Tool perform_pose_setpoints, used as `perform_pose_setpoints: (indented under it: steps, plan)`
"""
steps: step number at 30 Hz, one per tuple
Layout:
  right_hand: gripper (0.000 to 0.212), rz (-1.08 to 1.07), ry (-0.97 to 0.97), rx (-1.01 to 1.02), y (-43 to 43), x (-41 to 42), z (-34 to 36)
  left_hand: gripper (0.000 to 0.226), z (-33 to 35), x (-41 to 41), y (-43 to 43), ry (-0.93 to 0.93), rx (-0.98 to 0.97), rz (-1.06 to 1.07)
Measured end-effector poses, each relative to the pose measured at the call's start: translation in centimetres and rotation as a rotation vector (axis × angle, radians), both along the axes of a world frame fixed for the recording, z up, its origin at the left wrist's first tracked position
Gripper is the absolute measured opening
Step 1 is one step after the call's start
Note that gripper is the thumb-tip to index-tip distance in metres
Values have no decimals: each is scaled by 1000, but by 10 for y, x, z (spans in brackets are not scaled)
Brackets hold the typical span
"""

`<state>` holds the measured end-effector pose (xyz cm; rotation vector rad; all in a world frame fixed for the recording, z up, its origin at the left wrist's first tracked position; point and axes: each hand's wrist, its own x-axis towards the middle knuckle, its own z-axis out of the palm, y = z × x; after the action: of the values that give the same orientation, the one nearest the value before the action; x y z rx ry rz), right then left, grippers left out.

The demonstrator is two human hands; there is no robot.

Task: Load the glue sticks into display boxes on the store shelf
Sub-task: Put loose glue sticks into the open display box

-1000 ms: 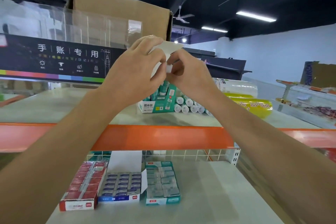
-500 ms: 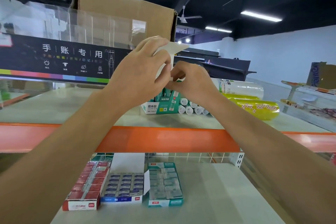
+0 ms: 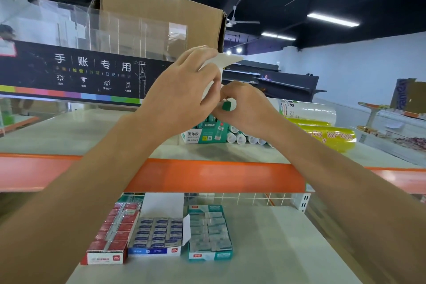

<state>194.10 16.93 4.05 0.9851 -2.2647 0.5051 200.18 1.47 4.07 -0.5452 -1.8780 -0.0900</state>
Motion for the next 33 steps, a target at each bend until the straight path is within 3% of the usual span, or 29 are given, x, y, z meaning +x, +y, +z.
perform_pose_setpoints:
  steps: [7,12,22,27,33]
  plan:
    - [33,-49,24,-25,12,3,-1,32,-2,3,4,10,-22,11]
    - [30,-180,67,-18,31,16,0,32,-4,5,8,6,-31,30]
    - [10,-543,-322,360,107,29,13,26,-10,10,17,-5,-45,80]
    - [26,-634,-347,416,123,27,6,20,-11,10,21,-30,-30,74]
    - [28,-706,-365,486,123,30,6,23,-11,11,22,-45,-14,87]
